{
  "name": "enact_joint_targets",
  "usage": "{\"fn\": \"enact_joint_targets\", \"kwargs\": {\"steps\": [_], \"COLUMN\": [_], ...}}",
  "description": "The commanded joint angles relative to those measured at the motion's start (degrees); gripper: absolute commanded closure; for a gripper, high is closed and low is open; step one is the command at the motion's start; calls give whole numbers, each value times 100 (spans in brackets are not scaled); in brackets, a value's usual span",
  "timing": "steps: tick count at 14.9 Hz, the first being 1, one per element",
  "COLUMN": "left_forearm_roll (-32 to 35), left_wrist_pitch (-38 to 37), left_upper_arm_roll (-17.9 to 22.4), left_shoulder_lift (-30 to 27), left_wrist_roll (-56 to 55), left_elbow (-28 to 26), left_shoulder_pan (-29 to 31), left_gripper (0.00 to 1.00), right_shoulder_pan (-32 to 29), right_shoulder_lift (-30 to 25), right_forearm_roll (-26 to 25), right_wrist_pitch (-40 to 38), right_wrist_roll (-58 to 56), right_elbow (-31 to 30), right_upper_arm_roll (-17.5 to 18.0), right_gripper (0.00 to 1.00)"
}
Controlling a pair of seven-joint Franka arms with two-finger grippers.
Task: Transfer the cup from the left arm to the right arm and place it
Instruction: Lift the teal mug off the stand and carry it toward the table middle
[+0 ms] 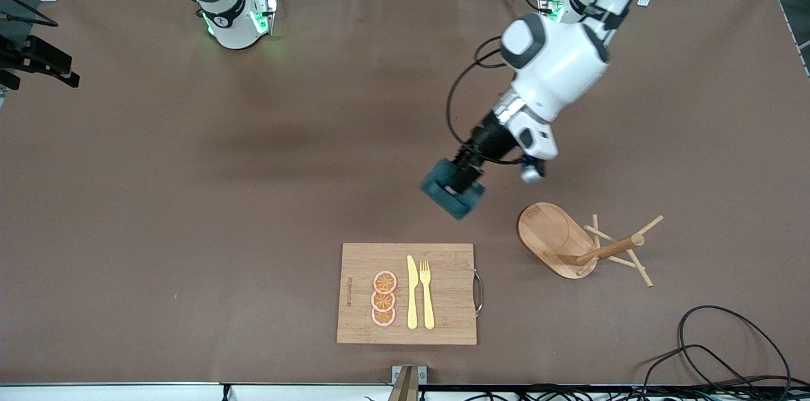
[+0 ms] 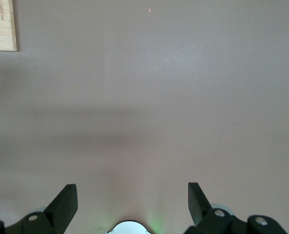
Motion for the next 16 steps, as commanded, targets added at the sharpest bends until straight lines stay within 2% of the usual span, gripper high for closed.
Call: {"fn": "enact_joint_targets", "kwargs": {"steps": [1,3,5,7,8,12,16], "left_forearm_roll": [811,1478,2269,2492,2544,3150,3266], "left_wrist_pitch": [760,964,964,956,956,956,964], "left_upper_arm_roll": [112,566,1549,2533,2868,3994,5031], "left_shoulder_lift": [1056,1794,2593,3297,3535,3915,4354], "left_wrist_roll": [9,17,17,61,70,70,61], "left_elbow": [830,1567,2533,3263,3511,3654,3636], "left_shoulder_pan": [-639,-1305,-2289,-3072,-3328,-4269,-5183], "left_gripper": [40,40,40,40,42,44,44], "right_shoulder_pan": [7,7,7,7,-10,-107,-274], "right_shoulder_lift": [-96,-96,-96,-96,-96,-8,755], "right_forearm_roll": [12,3,3,3,-6,-32,3], "right_wrist_pitch": [-26,-26,-26,-26,-18,43,149], "right_wrist_roll": [-21,-21,-21,-3,5,32,-3], "right_elbow": [-49,-49,-49,-40,-14,30,100], "right_upper_arm_roll": [2,2,2,2,2,-25,-25], "right_gripper": [0,0,0,0,0,0,0]}}
